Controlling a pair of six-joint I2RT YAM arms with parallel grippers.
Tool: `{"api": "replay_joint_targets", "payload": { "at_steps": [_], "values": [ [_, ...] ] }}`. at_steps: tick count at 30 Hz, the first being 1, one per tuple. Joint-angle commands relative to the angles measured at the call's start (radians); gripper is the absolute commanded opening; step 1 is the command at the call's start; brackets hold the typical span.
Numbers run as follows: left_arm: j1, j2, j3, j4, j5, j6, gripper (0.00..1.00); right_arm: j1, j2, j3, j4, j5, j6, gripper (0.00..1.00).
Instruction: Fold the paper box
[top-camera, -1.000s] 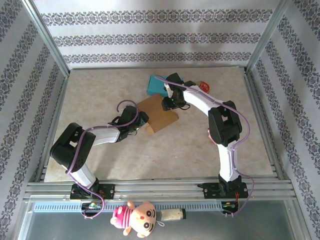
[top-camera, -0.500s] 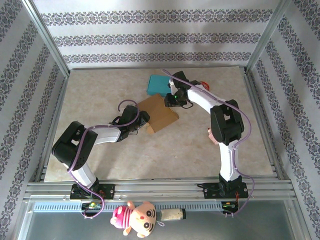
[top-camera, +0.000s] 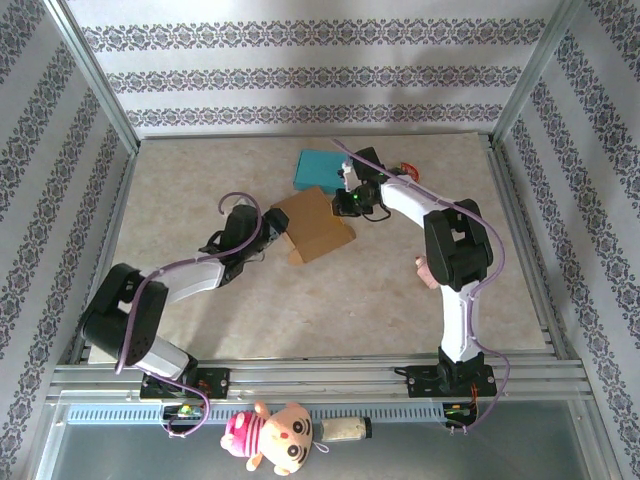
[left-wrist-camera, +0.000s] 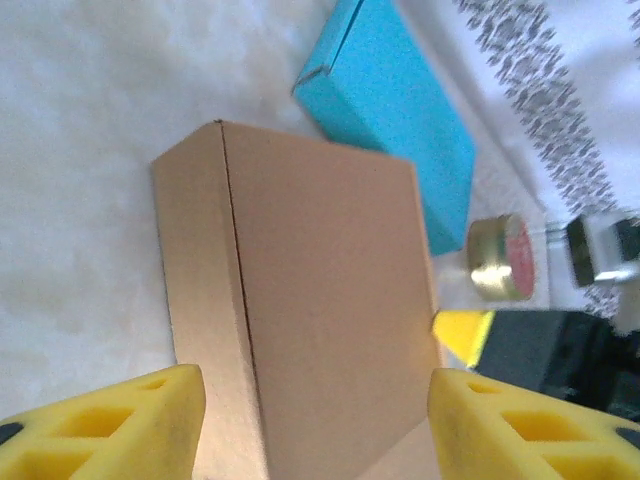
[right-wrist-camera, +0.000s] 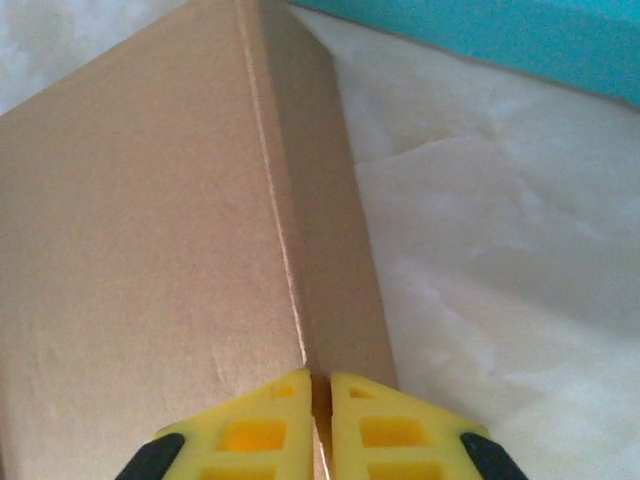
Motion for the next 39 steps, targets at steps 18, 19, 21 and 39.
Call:
{"api": "replay_joint_targets", "payload": {
  "at_steps": [18, 19, 21, 39],
  "values": [
    [0.106, 0.236, 0.016, 0.348, 0.309, -0.034, 0.85, -0.079, 0.001, -0.097, -0.071, -0.043, 0.020, 0.04],
    [0.105, 0.254, 0.022, 0.369, 0.316, -0.048, 0.84, -0.078, 0.002, -0.097, -0.074, -0.040, 0.018, 0.04],
    [0.105, 0.285, 0.035, 0.407, 0.335, -0.071, 0.84, -0.079, -0.001, -0.098, -0.083, -0.032, 0.014, 0.04],
    [0.032, 0.210, 0.242, 0.144, 0.222, 0.017, 0.97, -0.077, -0.041, -0.096, -0.097, -0.015, 0.008, 0.05]
  ]
}}
